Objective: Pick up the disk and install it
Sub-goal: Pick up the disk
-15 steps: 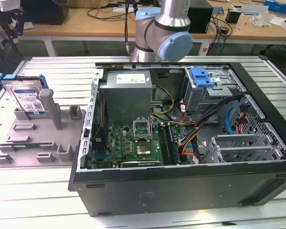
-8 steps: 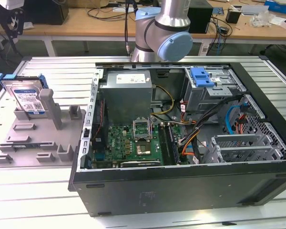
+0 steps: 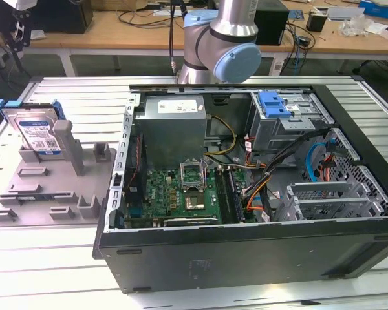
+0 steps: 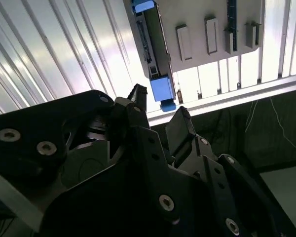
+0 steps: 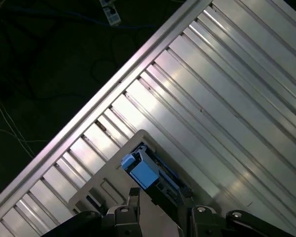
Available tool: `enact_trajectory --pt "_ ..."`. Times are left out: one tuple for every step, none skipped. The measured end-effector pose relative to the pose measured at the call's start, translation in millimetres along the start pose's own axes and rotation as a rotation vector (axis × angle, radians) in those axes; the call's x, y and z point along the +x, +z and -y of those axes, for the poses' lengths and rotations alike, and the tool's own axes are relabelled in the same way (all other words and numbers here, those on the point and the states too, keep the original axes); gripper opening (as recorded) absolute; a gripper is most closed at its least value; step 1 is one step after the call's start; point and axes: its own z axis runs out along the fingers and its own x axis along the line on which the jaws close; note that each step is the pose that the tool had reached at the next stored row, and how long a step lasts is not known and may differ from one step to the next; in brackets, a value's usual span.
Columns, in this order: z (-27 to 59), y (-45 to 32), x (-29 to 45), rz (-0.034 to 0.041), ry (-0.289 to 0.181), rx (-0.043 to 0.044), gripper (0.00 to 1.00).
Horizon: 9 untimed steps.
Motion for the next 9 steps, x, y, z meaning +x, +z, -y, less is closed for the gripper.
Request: enact_trajectory --pt "0.0 0.0 0.0 0.0001 0.0 0.0 0.44" --pt "0.0 0.0 0.0 0.0001 0.001 0.0 0.44" --pt "-0.2 0.0 0.1 0.0001 0.001 0.0 0.44" --pt "-0.2 0.0 0.1 -0.0005 -0.019 0.0014 0.44" --pt "-0.3 0.1 0.2 -0.0011 -0.041 0.003 0.44" --pt "-0.3 0.1 0.2 -0.0016 -0.063 0.0045 0.44" --pt "-0.3 0.1 0.2 -0.0024 -0.094 0.0066 0.44" --pt "-0.3 0.0 0.2 -0.0036 -0.133 0.0094 0.44" --pt "-0.3 0.0 0.2 -0.0044 -0.164 0.0114 0.44"
